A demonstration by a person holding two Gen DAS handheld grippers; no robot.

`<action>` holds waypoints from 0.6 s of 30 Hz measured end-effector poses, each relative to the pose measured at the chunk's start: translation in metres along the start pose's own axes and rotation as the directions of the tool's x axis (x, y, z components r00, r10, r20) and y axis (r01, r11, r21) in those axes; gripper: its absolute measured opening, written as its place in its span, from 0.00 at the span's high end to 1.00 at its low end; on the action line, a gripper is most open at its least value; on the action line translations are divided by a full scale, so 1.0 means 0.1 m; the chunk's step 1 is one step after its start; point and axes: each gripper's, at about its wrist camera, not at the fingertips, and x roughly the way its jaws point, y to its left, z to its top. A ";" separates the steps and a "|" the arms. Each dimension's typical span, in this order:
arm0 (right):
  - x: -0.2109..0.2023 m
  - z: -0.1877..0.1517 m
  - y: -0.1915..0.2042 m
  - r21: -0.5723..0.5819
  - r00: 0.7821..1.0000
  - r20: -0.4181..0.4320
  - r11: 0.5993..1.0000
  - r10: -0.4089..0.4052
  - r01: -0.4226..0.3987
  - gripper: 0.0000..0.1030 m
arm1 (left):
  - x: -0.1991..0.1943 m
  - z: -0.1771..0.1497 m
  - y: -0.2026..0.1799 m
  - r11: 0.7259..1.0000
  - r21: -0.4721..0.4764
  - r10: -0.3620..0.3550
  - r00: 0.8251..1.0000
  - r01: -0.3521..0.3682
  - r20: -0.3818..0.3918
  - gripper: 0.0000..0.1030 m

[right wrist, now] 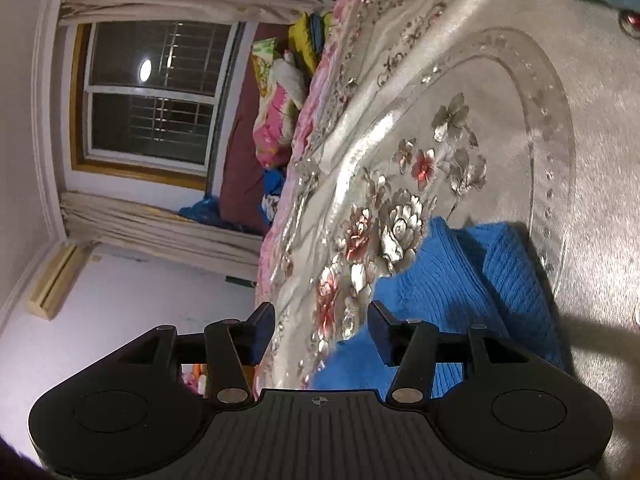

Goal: Fold small clothes

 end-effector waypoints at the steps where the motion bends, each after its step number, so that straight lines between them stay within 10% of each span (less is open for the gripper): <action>1: 0.00 -0.01 0.01 -0.011 1.000 0.002 1.000 -0.009 0.010 0.50 | -0.02 -0.04 -0.03 1.000 0.030 0.010 1.000 -0.010 -0.007 0.71; 6: -0.13 -0.16 0.15 -0.192 0.991 0.033 0.972 -0.131 0.135 0.50 | -0.16 -0.32 -0.21 0.976 0.215 0.052 0.998 -0.043 -0.036 0.69; 11: -0.22 -0.47 0.35 -0.483 0.941 0.088 0.812 -0.328 0.328 0.58 | -0.22 -0.65 -0.33 0.939 0.342 0.068 0.996 -0.043 -0.061 0.68; 18: -0.20 -0.58 0.16 -0.494 0.885 0.111 0.747 -0.453 0.444 0.87 | -0.24 -0.89 -0.27 0.904 0.416 0.144 0.986 -0.095 -0.086 0.67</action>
